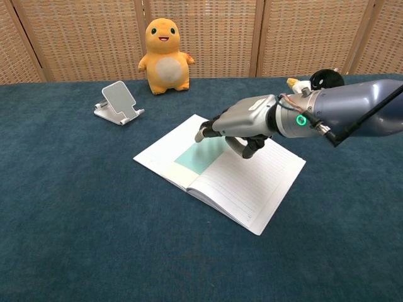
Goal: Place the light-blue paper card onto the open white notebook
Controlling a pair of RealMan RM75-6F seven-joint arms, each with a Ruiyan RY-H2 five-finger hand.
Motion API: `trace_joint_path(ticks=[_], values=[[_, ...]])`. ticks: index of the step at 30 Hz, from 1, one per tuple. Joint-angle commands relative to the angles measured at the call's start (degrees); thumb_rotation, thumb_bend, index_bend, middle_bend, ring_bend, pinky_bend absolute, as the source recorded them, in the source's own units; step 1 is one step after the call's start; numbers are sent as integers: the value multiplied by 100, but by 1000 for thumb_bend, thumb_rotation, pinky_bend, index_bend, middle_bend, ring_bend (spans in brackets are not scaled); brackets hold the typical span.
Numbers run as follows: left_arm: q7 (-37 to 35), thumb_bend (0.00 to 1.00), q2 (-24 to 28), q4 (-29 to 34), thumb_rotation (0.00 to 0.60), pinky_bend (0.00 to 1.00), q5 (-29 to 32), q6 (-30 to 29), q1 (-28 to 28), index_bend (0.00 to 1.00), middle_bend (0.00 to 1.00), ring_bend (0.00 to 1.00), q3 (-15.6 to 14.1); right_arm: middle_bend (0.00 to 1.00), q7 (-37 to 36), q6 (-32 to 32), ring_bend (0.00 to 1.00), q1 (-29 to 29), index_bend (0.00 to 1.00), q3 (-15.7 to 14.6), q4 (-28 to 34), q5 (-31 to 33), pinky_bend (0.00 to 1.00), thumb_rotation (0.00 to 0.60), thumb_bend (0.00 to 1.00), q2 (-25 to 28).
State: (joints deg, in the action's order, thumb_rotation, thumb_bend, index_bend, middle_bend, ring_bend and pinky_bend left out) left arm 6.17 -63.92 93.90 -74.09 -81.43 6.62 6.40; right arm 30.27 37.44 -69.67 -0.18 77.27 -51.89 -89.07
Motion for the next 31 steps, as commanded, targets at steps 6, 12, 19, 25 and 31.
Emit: trace_joint_path(ticks=[6, 12, 19, 25, 31], values=[[-153, 0, 60, 20, 600, 0, -51, 1, -20, 0, 0, 0, -12, 0, -810, 1350, 0, 783, 0, 228, 1557, -1322, 57, 600, 509, 1266], [-431, 0, 147, -4, 600, 0, -197, -87, -96, 0, 0, 0, -54, 0, -1904, 3769, 0, 2515, 0, -308, 1620, -2633, 47, 600, 0, 2217], [-426, 0, 120, -34, 600, 0, -301, -183, -150, 0, 0, 0, -103, 0, -3061, 4732, 0, 3789, 0, -569, 878, -2750, 14, 600, 0, 2303], [-316, 0, 77, 25, 600, 0, -501, -375, -222, 0, 0, 0, -174, 0, -3469, 5265, 0, 4694, 0, -601, 384, -2554, 0, 600, 0, 2026], [-247, 0, 28, 11, 600, 0, -727, -510, -274, 0, 0, 0, -263, 0, -3447, 5631, 0, 5328, 0, -438, 370, -2282, 0, 600, 0, 1882]])
